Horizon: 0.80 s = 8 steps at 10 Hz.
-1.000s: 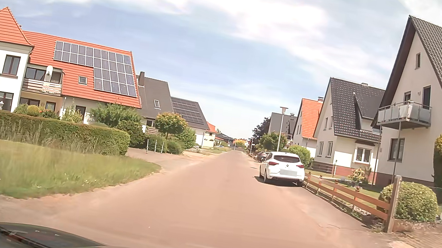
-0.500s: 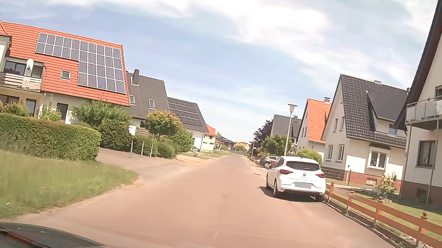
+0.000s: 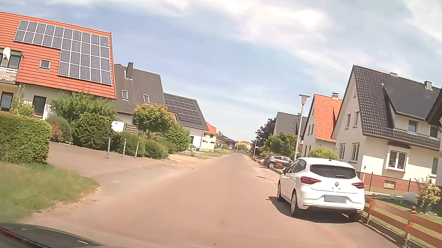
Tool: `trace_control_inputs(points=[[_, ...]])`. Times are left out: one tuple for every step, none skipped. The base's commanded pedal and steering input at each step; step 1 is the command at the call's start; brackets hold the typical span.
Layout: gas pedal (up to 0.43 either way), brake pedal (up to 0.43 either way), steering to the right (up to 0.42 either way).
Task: Follow the waypoints while adhering to traffic rules and regulations
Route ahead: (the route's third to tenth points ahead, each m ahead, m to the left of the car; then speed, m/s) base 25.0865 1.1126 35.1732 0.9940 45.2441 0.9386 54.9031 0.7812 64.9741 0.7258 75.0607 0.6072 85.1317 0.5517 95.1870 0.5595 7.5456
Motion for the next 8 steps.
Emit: trace_control_inputs(points=[[0.118,0.0,-0.008],[0.118,0.0,-0.011],[0.118,0.0,-0.012],[0.118,0.0,-0.012],[0.118,0.0,-0.012],[0.118,0.0,-0.012],[0.118,0.0,-0.012],[0.118,0.0,-0.011]])
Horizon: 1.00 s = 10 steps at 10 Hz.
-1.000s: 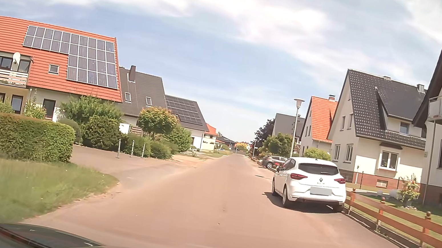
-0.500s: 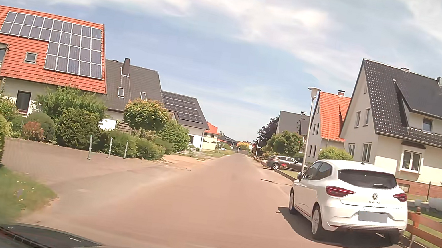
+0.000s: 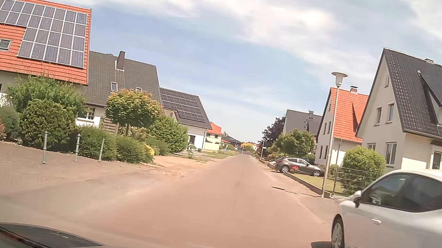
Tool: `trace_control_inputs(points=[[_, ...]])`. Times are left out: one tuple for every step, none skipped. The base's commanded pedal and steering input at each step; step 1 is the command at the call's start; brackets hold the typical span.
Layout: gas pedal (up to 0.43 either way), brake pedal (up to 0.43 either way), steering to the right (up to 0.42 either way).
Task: Follow the waypoints while adhering to traffic rules and regulations
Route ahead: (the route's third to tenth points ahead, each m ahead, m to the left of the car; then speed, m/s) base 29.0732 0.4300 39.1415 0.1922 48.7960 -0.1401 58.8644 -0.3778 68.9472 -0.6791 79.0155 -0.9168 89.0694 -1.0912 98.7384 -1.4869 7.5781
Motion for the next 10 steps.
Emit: trace_control_inputs(points=[[0.118,0.0,-0.009],[0.118,0.0,-0.005],[0.118,0.0,0.0],[0.118,0.0,0.004],[0.118,0.0,0.01],[0.118,0.0,0.014],[0.118,0.0,0.019],[0.13,0.0,0.019],[0.13,0.0,0.019],[0.13,0.0,0.019]])
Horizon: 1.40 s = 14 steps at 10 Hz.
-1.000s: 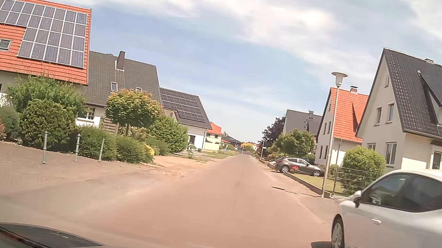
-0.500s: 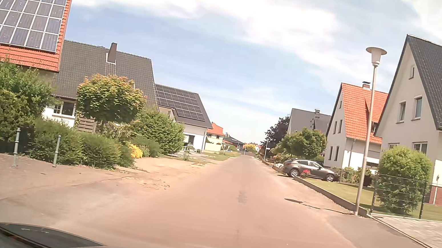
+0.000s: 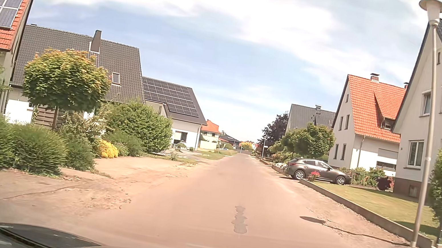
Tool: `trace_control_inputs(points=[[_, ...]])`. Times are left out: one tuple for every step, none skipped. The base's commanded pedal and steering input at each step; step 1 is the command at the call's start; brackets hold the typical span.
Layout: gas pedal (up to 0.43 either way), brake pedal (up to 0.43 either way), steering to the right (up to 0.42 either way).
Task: Follow the waypoints while adhering to traffic rules and regulations
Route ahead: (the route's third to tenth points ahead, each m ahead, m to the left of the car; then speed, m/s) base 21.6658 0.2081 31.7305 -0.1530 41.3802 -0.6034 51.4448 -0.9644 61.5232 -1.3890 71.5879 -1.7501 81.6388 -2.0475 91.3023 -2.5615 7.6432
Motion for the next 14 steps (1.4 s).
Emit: trace_control_inputs(points=[[0.13,0.0,0.019],[0.13,0.0,0.018],[0.13,0.0,0.016],[0.13,0.0,0.015],[0.118,0.0,0.01],[0.087,0.0,0.009],[0.0,0.0,0.009],[0.0,0.0,0.009],[0.0,0.0,0.008],[0.0,0.0,0.008],[0.0,0.0,0.008],[0.0,0.0,0.008],[0.0,0.0,0.007],[0.0,0.0,0.007]])
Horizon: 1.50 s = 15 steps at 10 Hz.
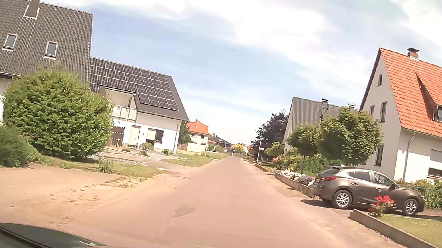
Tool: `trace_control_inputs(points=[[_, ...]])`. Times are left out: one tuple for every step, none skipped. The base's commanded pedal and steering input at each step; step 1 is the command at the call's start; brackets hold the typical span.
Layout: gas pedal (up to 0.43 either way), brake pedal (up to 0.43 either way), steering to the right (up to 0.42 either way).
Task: Follow the waypoints while adhering to traffic rules and regulations
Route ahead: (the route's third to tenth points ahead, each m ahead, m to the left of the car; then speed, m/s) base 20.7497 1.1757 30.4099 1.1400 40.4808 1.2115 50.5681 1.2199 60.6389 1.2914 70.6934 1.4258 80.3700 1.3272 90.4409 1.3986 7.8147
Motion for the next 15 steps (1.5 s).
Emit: trace_control_inputs(points=[[0.0,0.0,0.005],[0.0,0.0,0.003],[0.0,0.0,0.003],[0.0,0.0,0.002],[0.0,0.0,0.002],[0.0,0.0,0.002],[0.0,0.0,0.004],[0.0,0.0,0.005],[0.0,0.0,0.004],[0.0,0.0,0.004],[0.0,0.0,0.004],[0.0,0.0,0.004],[0.0,0.0,0.004],[0.0,0.0,0.004],[0.0,0.0,0.004]])
